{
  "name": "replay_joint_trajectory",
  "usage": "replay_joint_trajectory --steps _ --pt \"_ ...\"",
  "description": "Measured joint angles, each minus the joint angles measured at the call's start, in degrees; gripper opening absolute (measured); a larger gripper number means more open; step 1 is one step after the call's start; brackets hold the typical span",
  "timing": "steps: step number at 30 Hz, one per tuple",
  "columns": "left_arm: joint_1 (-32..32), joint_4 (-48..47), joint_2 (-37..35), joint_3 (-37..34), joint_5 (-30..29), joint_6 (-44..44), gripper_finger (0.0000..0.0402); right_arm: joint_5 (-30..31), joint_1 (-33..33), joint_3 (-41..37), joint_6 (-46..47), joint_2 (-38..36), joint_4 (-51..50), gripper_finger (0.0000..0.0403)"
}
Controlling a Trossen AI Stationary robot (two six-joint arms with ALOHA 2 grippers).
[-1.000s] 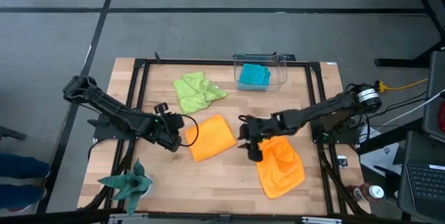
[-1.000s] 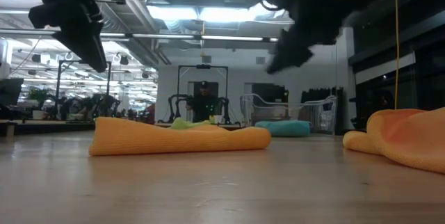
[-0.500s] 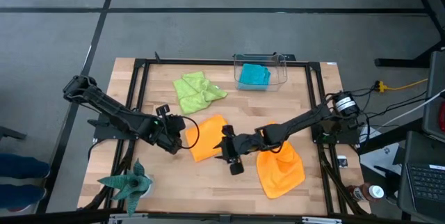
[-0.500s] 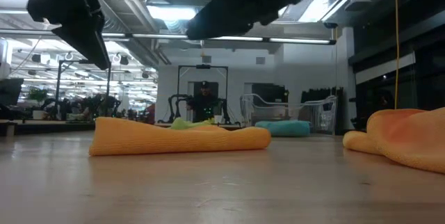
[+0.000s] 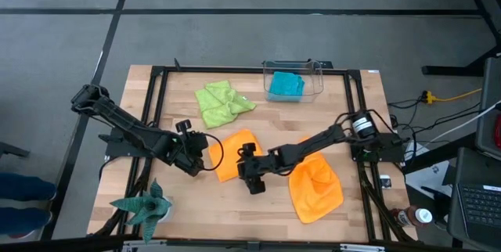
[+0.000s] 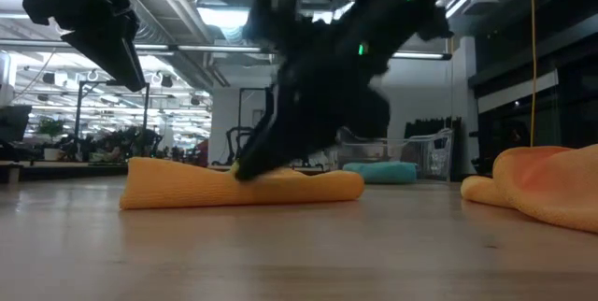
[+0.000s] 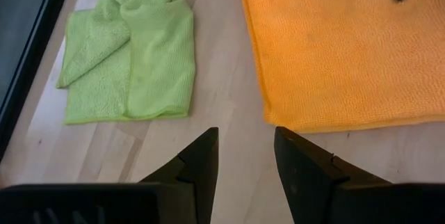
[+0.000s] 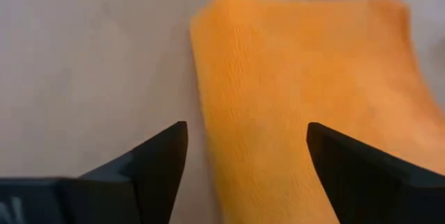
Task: Fold microfiber towels
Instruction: Put the folded yellow microfiber cloth into the transparent bin
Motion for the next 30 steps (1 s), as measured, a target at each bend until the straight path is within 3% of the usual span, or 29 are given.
replay_joint_trajectory --steps 8,11,15,21,30 --pt "0.0 0.08 0.0 0.0 0.01 0.0 0.0133 1.65 -1.74 0.32 -1.98 4.51 0.02 0.03" --pt "0.0 0.21 0.0 0.0 0.02 -0.02 0.0133 0.92 -2.81 0.39 1.68 4.87 -0.71 0.0286" --pt "0.0 0.42 0.0 0.0 0.01 -0.01 0.0133 -2.02 -4.58 0.33 7.67 4.98 -1.12 0.0217" --pt "0.0 0.91 0.0 0.0 0.02 -0.02 0.0133 -1.07 -7.23 0.26 9.99 5.01 -1.56 0.0032" --pt "-0.2 1.5 0.0 0.0 0.02 -0.02 0.0133 1.54 -9.06 -0.48 5.8 -4.11 -9.68 0.0015"
